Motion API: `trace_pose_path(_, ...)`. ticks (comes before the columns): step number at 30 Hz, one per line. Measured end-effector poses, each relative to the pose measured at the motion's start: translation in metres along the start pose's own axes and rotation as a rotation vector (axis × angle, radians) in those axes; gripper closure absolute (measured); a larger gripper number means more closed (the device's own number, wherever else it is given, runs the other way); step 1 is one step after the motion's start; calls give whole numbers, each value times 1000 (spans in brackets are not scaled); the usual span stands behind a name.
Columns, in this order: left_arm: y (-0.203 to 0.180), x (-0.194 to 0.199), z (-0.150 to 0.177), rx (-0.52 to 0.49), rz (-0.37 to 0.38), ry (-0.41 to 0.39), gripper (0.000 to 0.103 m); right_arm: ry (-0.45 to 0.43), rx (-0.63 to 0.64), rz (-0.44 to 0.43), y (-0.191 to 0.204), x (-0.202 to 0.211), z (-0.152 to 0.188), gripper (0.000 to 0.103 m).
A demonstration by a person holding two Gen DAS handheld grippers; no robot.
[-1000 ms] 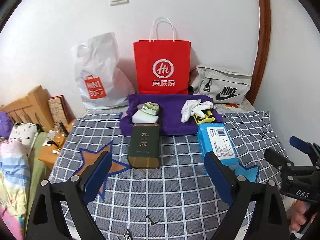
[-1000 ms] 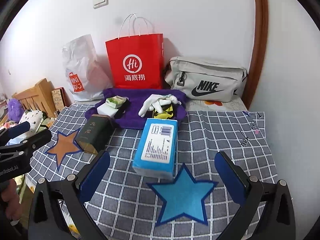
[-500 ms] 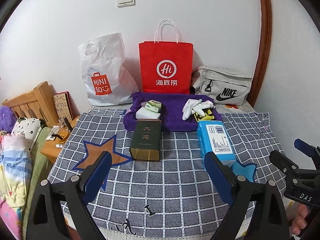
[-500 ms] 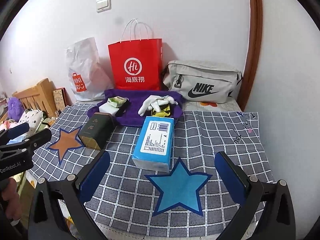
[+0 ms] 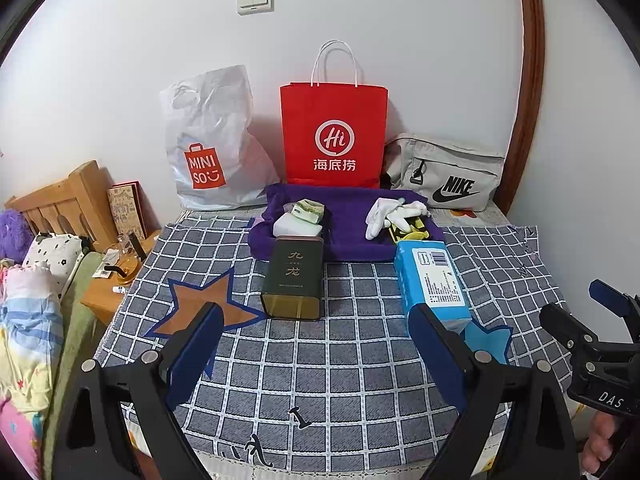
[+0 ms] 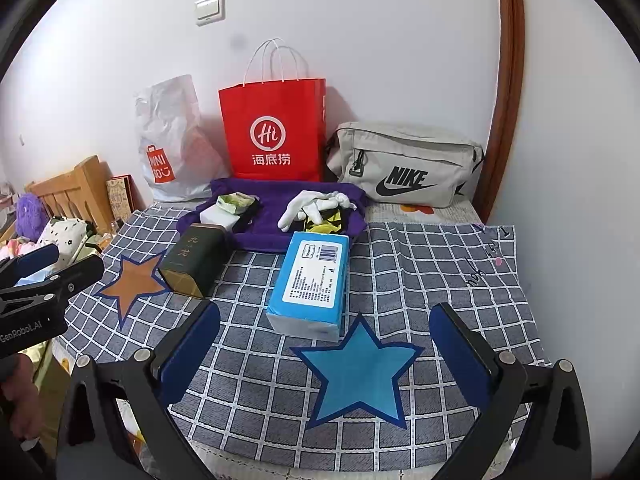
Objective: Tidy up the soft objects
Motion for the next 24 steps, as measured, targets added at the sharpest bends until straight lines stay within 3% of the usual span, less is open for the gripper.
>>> trace_pose_path(24,0,-1,1,6,-1,3,9,-4,2,-7,3,3,1,0)
Point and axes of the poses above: each gripper's, at about its wrist camera, not at the fingertips, and x roughly against the way its jaws point, y to its left, z to its underside, the point moved 8 cm from there along -x, roughly the way its jaws point, and after that the axes turned 1 degree about -z, right-handed, at the moved point
